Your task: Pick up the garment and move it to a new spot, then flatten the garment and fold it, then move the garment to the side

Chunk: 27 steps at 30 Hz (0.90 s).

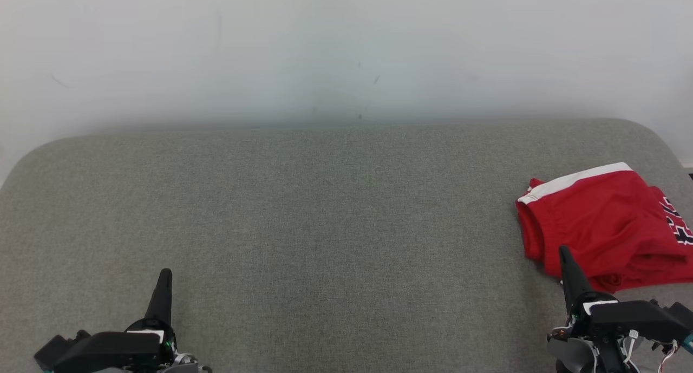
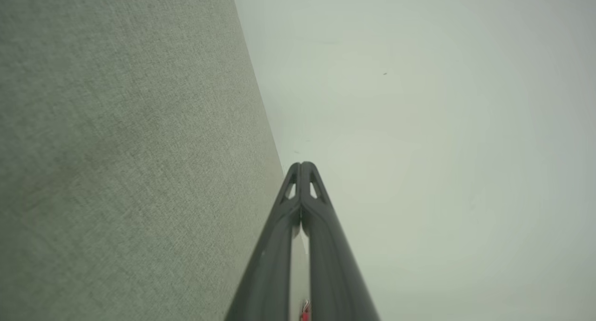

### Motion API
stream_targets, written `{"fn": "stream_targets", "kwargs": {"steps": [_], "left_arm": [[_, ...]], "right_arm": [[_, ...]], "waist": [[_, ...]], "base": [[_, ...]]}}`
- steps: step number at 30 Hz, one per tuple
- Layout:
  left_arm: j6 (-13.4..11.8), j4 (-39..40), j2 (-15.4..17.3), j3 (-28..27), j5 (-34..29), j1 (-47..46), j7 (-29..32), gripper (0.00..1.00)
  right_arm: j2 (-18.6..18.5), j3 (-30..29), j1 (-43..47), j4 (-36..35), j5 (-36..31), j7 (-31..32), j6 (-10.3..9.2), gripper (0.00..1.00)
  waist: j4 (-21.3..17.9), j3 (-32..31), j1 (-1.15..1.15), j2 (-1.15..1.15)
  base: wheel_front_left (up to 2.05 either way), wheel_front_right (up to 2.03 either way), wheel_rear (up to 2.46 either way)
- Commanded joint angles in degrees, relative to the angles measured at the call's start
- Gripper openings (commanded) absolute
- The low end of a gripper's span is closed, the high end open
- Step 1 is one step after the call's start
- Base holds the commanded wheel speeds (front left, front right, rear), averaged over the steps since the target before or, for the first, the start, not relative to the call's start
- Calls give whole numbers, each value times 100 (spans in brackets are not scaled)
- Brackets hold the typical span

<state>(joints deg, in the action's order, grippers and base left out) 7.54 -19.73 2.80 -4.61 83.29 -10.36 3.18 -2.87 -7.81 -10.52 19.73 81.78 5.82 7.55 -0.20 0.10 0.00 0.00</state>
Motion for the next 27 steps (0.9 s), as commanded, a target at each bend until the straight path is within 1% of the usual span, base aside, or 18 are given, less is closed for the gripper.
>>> {"fn": "stream_targets", "kwargs": {"steps": [1, 23, 27], "left_arm": [[-8, -2, 28, -31, 122, -100, 34, 0], [-10, -107, 26, -78, 891, -301, 254, 0], [-9, -105, 24, -77, 880, -279, 248, 0]], "right_arm": [[-1, -19, -60, -3, 90, 20, -10, 0], [0, -125, -184, 23, 987, 204, -12, 0], [0, -121, -182, 23, 969, 204, -12, 0]], "waist": [[1, 1, 1, 0], [19, 37, 0, 0], [19, 38, 0, 0]], "base": [[0, 0, 0], [0, 0, 0], [0, 0, 0]]}}
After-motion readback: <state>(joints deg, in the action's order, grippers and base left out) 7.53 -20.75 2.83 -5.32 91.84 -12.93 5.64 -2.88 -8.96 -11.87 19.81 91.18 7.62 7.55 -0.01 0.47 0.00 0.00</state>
